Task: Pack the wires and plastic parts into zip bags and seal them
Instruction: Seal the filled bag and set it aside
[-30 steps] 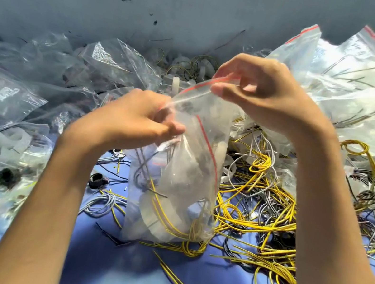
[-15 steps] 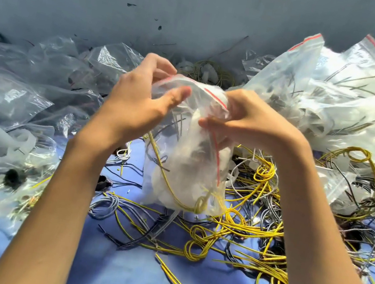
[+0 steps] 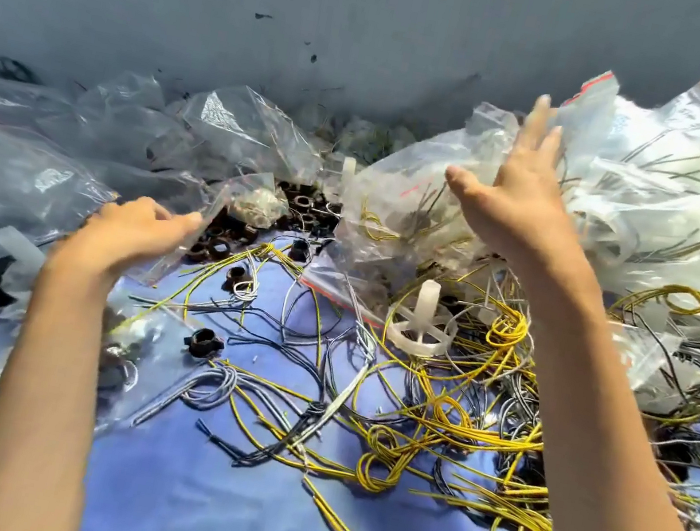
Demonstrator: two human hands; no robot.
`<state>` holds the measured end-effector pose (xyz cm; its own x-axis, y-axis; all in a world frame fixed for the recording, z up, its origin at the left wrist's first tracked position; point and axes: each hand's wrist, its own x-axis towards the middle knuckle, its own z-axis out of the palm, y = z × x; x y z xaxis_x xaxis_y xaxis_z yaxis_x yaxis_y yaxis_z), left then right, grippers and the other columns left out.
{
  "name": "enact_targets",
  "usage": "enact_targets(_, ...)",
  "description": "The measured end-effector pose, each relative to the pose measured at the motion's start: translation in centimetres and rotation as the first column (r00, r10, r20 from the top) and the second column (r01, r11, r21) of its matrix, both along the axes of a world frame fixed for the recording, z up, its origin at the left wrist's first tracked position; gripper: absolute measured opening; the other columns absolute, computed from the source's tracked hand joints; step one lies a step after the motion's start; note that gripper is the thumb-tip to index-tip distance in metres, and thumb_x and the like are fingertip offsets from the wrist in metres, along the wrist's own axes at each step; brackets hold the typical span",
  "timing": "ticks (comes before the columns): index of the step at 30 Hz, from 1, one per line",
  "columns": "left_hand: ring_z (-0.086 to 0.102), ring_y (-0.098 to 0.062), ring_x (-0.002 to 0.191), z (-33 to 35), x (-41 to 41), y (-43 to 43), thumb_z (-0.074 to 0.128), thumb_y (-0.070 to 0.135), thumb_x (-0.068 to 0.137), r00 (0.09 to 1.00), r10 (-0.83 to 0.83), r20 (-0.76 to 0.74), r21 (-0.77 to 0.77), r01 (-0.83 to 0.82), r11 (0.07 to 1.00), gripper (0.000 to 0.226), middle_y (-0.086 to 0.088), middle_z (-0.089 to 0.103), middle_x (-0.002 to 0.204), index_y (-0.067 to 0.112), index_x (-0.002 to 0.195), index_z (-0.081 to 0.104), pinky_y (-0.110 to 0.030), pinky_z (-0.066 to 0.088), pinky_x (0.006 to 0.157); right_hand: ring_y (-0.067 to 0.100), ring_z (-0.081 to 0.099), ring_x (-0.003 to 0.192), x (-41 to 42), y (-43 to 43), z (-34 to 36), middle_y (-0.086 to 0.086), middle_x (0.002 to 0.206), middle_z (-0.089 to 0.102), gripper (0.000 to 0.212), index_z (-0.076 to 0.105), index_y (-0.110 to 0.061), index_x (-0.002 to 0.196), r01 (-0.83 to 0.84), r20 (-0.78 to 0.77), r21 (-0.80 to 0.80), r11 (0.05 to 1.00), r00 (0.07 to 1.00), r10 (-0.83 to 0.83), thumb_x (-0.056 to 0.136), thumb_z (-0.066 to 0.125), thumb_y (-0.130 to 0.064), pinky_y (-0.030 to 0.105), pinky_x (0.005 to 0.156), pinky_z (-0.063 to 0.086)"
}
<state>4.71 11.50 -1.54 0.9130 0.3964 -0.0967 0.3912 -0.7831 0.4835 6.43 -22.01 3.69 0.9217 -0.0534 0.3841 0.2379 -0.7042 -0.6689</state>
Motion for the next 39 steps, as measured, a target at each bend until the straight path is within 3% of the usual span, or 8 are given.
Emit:
enact_targets(4,0.027,-0.040,0.137,-1.5,0.9,1.7,0.057,0.055,0.085,0.971,0.207,0.123,-0.084,-0.198,0.977,0.060,-0.030,0.026,0.148,0.012,0.127,0.056,-0.040,0.022,0.115,0.025,0.020,0.145,-0.3,0.0,0.8,0.016,0.159,0.007,0.069,0.026,-0.019,0.149,-0.072,-0.039,-0.158,0.985,0.997,0.066,0.091,0.056,-0.040,0.023,0.110,0.019)
enact_targets(9,0.030,-0.049,0.134,-4.5,0.2,1.6,0.058,0.032,0.088,0.919,0.323,0.225,-0.091,-0.310,0.946,0.056,-0.014,-0.020,0.156,0.010,0.137,0.043,-0.040,0.022,0.114,0.021,0.039,0.133,-0.6,-0.4,0.6,0.010,0.148,0.034,0.062,0.041,-0.022,0.143,-0.208,-0.165,-0.252,0.945,0.972,0.170,0.089,0.057,-0.049,0.023,0.096,0.031)
enact_targets(15,0.004,-0.034,0.145,-6.8,0.7,2.1,0.055,0.037,0.091,0.980,0.160,0.123,0.090,-0.171,0.981,0.052,-0.020,0.011,0.157,0.014,0.137,0.049,-0.039,0.007,0.116,0.018,0.045,0.128,-1.3,-0.9,1.0,0.000,0.144,0.041,0.061,0.043,-0.023,0.141,-0.325,-0.251,-0.239,0.915,0.931,0.265,0.088,0.057,-0.050,0.028,0.103,0.035)
enact_targets(23,0.025,-0.037,0.138,-6.3,0.9,2.1,0.050,0.036,0.091,0.981,0.171,0.087,0.151,-0.183,0.971,0.046,-0.026,0.032,0.148,-0.002,0.115,0.063,-0.039,0.022,0.108,0.017,0.045,0.129,-1.8,-1.0,0.9,-0.004,0.148,0.038,0.063,0.043,-0.026,0.140,-0.397,-0.353,-0.294,0.870,0.891,0.287,0.086,0.054,-0.055,0.035,0.109,0.036)
enact_targets(26,0.038,-0.041,0.126,-5.9,0.7,1.9,0.050,0.036,0.089,0.976,0.195,0.096,0.130,-0.206,0.970,0.042,-0.025,0.048,0.135,0.003,0.109,0.064,-0.041,0.031,0.101,0.015,0.045,0.130,-1.8,-1.1,1.0,-0.005,0.146,0.041,0.062,0.044,-0.029,0.139,-0.403,-0.367,-0.284,0.870,0.884,0.290,0.085,0.055,-0.057,0.035,0.109,0.036)
enact_targets(29,0.043,-0.043,0.114,-5.6,0.4,1.5,0.049,0.032,0.084,0.968,0.219,0.126,0.102,-0.232,0.967,0.032,-0.029,0.053,0.121,0.005,0.073,0.063,-0.044,0.037,0.097,0.014,0.044,0.130,-1.8,-1.2,0.9,-0.006,0.144,0.044,0.061,0.045,-0.030,0.138,-0.413,-0.382,-0.290,0.863,0.877,0.291,0.085,0.055,-0.057,0.035,0.108,0.036)
enact_targets(35,0.056,-0.037,0.088,-4.6,0.2,1.7,0.053,0.028,0.088,0.972,0.188,0.141,0.047,-0.196,0.979,0.032,-0.018,0.061,0.076,0.010,0.064,0.064,-0.037,0.040,0.077,0.013,0.045,0.130,-1.8,-1.3,1.0,-0.006,0.141,0.048,0.057,0.047,-0.031,0.136,-0.430,-0.404,-0.293,0.854,0.865,0.297,0.085,0.055,-0.057,0.033,0.108,0.037)
enact_targets(39,0.056,-0.035,0.094,-5.2,0.0,2.8,0.058,0.013,0.086,0.987,0.153,0.055,-0.013,-0.152,0.988,0.016,-0.017,0.064,0.095,0.016,0.071,0.064,-0.038,0.045,0.088,0.012,0.043,0.131,-1.8,-1.4,0.9,-0.007,0.142,0.047,0.057,0.047,-0.035,0.135,-0.437,-0.426,-0.317,0.842,0.859,0.285,0.084,0.054,-0.060,0.034,0.109,0.036)
